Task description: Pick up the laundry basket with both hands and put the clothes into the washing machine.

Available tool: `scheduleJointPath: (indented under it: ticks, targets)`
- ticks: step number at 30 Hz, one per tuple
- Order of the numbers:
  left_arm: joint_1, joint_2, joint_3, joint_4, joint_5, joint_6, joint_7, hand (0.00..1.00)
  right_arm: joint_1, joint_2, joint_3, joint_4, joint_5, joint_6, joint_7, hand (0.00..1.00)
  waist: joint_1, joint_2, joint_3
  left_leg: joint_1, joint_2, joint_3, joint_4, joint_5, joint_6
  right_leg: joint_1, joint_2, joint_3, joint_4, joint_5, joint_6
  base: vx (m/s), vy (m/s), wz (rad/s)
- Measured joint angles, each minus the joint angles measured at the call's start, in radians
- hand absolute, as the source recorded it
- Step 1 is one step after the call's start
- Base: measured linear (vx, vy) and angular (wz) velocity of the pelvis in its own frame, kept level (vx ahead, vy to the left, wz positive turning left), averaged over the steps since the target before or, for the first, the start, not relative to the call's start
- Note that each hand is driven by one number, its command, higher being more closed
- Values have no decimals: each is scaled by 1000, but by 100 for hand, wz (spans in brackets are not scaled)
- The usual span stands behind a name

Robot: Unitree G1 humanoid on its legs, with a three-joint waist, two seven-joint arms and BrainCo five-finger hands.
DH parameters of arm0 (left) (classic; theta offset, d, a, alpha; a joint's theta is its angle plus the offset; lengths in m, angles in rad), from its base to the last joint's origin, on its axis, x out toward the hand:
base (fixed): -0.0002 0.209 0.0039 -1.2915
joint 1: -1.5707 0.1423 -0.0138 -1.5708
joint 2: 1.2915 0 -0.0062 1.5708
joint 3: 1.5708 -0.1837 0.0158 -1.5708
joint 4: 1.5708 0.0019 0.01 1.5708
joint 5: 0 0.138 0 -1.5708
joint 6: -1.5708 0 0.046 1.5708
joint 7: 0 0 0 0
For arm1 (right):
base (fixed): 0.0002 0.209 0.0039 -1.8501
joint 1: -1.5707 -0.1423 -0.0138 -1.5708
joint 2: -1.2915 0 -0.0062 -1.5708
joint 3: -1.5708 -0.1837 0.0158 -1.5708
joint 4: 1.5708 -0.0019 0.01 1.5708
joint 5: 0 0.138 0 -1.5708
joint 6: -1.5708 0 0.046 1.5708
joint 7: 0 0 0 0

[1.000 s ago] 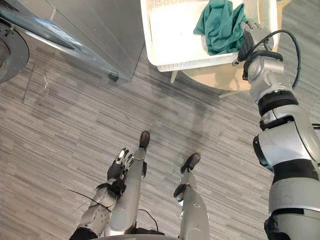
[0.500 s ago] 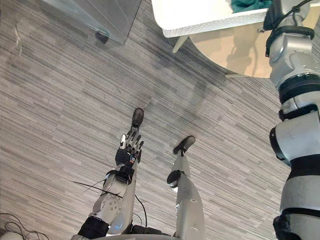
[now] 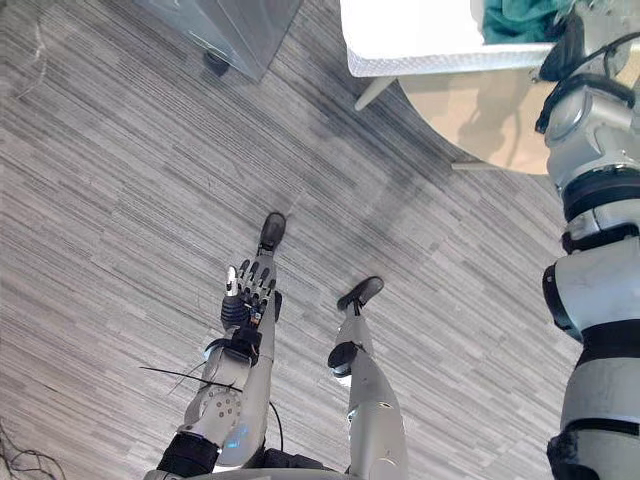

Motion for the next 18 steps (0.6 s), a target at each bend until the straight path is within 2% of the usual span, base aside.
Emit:
scheduleJointPath:
  ticks: [3, 7, 13, 18]
  targets:
    - [23, 17, -6, -1, 0, 2, -3, 0, 96, 20, -54, -24, 69, -36, 60, 100, 4, 2, -26, 23, 0, -18, -14, 3, -5, -1, -18, -21, 77, -54, -2, 64, 64, 24]
    - [75, 37, -8, -22, 0, 13, -7, 0, 185, 36, -122, -41, 145, -48, 116, 100, 4, -1, -53, 62, -13, -19, -77, 33, -10, -24, -66, -35, 189, -117, 1, 53, 85, 22]
    - [89, 45, -8, -19, -42, 44, -44, 0, 205, 49, -158, -40, 201, -47, 185, 100, -2, -1, -68, 92, -14, 15, -113, 55, -9, -48, -90, -10, 234, -132, 2, -2, 28, -6]
    - [89, 44, -8, -16, -70, 43, -44, 0, 208, 75, -156, -39, 201, -47, 190, 100, -4, -1, -91, 101, -8, 44, -118, 56, -8, -65, -93, 17, 239, -131, 1, -19, -3, -15]
